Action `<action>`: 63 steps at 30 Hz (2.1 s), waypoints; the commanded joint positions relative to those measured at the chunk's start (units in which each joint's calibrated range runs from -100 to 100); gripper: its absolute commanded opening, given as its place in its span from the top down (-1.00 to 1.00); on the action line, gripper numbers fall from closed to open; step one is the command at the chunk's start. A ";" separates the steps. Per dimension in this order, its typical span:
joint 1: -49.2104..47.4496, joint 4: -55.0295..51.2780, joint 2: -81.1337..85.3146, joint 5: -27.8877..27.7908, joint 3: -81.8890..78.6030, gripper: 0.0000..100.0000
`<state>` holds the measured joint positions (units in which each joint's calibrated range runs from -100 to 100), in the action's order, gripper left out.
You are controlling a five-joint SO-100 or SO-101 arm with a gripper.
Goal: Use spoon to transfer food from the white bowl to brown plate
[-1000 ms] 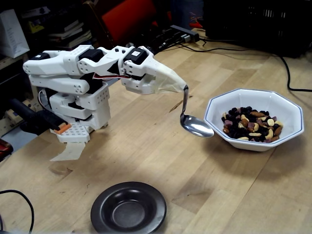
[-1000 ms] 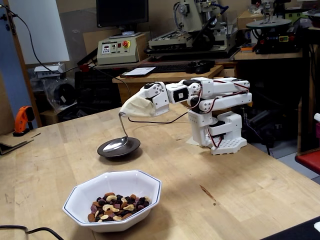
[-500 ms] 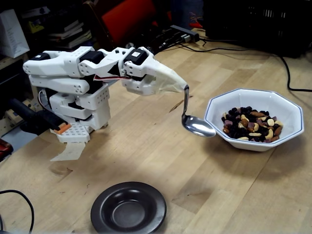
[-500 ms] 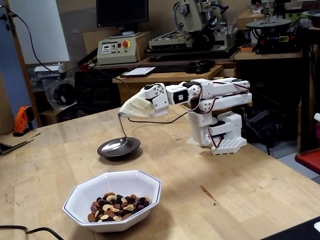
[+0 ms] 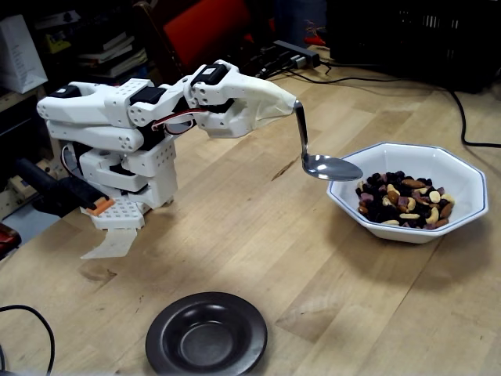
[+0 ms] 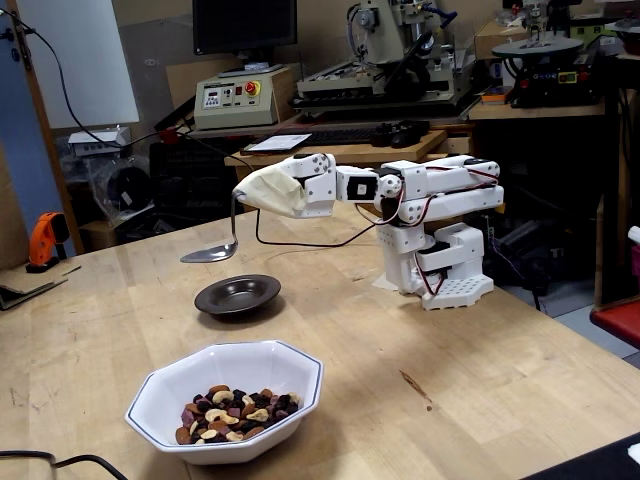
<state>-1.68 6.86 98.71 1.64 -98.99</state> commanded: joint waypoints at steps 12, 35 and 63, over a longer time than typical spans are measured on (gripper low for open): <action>-0.54 1.04 0.18 -0.78 1.11 0.92; -0.54 0.80 -17.20 -3.71 26.16 0.92; -0.54 25.47 -31.83 -12.01 0.85 0.92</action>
<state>-1.75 30.47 66.08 -8.62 -96.80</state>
